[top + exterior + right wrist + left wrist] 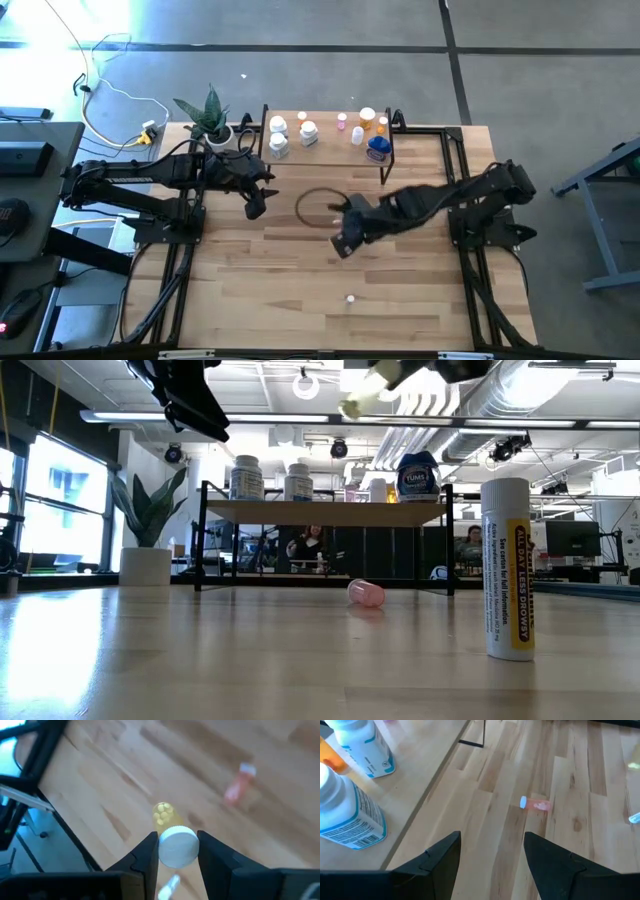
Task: Pick and place medicine bottles onto shelf by color
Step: Put the yellow pill bottle on the shelf
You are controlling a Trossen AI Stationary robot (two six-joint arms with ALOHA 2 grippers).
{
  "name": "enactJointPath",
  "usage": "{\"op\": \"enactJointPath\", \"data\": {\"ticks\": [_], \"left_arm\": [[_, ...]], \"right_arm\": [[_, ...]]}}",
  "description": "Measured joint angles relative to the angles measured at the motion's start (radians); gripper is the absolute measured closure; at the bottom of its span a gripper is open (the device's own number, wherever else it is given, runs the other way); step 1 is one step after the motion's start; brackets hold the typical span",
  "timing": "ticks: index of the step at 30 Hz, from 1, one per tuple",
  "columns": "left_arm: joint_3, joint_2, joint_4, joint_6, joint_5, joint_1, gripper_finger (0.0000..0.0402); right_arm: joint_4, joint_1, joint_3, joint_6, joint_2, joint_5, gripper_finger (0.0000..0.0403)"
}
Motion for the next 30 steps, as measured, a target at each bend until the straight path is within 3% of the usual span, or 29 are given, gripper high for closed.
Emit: {"op": "enactJointPath", "data": {"ticks": [17,24,30], "left_arm": [[0.000,0.000,0.005,0.000,-0.002,0.000,0.0193],[0.000,0.000,0.038,-0.035,-0.010,0.000,0.0193],[0.000,0.013,0.173,0.018,-0.086,0.000,0.0193]], "right_arm": [[-0.061,-0.336,0.249,-0.571,-0.001,-0.006,0.0299],[-0.119,-0.469,0.312,-0.713,-0.001,-0.032,0.0299],[-0.137,-0.564,0.330,-0.802,-0.001,-0.085,0.0299]]}}
